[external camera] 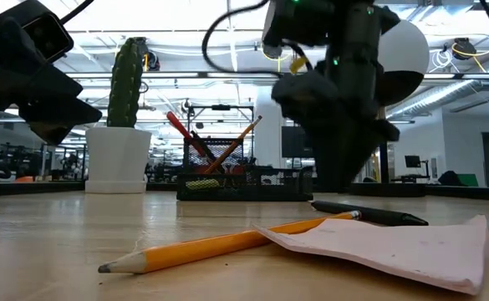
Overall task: Pick and place office supplies into organizer
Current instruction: Put the black pen into the top left of the desk organizer
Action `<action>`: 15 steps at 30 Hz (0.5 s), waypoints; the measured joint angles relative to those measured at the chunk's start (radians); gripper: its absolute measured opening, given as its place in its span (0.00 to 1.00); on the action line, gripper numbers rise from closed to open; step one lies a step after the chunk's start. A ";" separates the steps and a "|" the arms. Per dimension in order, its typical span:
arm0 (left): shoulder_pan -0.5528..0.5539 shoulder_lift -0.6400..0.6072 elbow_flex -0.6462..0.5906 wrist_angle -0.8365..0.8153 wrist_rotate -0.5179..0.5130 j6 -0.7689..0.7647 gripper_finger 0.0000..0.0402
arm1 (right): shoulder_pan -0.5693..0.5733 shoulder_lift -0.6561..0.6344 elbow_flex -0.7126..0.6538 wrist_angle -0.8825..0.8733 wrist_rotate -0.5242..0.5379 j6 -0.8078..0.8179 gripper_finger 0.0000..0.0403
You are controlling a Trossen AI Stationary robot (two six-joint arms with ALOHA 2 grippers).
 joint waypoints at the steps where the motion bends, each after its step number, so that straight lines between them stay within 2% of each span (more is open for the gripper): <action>1: 0.000 0.000 0.000 -0.001 0.000 0.000 0.47 | 0.002 0.011 0.000 -0.002 -0.001 0.000 0.33; 15: 0.000 0.000 0.000 -0.001 0.005 -0.001 0.47 | 0.015 0.082 0.004 0.082 0.001 -0.002 0.33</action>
